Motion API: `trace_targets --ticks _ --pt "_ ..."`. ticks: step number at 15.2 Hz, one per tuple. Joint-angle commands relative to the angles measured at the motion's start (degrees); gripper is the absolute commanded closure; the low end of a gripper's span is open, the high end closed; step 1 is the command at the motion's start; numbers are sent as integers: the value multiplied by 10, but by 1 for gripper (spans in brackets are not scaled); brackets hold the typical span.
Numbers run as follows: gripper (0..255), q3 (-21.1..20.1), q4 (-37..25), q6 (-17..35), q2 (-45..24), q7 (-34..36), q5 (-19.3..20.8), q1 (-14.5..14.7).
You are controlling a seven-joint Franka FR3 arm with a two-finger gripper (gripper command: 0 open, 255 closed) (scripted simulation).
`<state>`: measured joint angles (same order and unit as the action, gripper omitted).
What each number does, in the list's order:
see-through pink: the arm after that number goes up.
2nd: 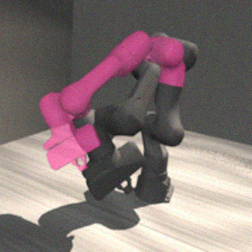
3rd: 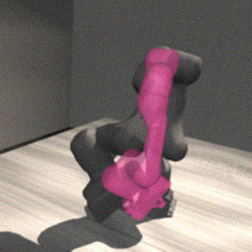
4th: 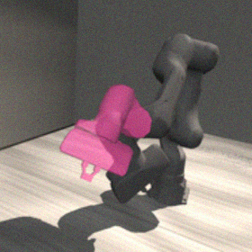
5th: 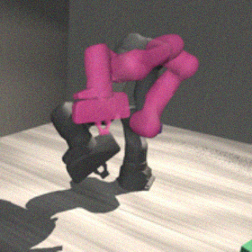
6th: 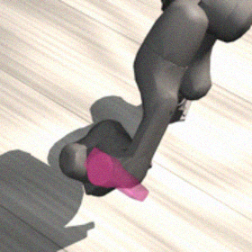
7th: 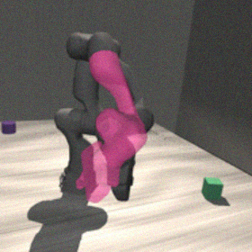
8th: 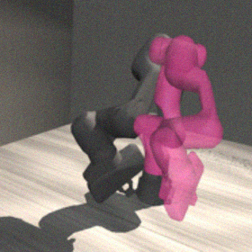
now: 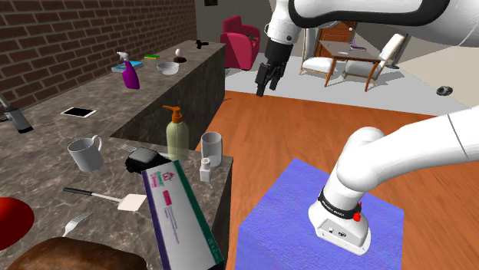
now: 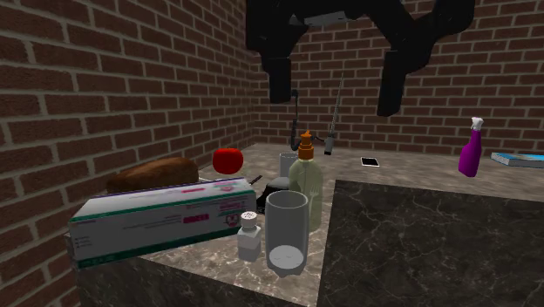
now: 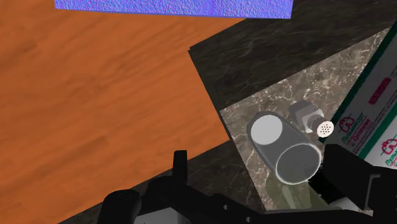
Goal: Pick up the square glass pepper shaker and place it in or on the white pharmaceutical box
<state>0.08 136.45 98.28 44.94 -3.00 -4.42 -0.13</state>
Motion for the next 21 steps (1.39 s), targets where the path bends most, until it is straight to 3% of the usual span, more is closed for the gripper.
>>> trace_targets --ticks 1,11,21 --pt "0 0 0 0 0 0 0 0" --pt "0 -60 141 208 -30 25 -72 52" --pt "0 -128 198 452 -171 37 -154 120"
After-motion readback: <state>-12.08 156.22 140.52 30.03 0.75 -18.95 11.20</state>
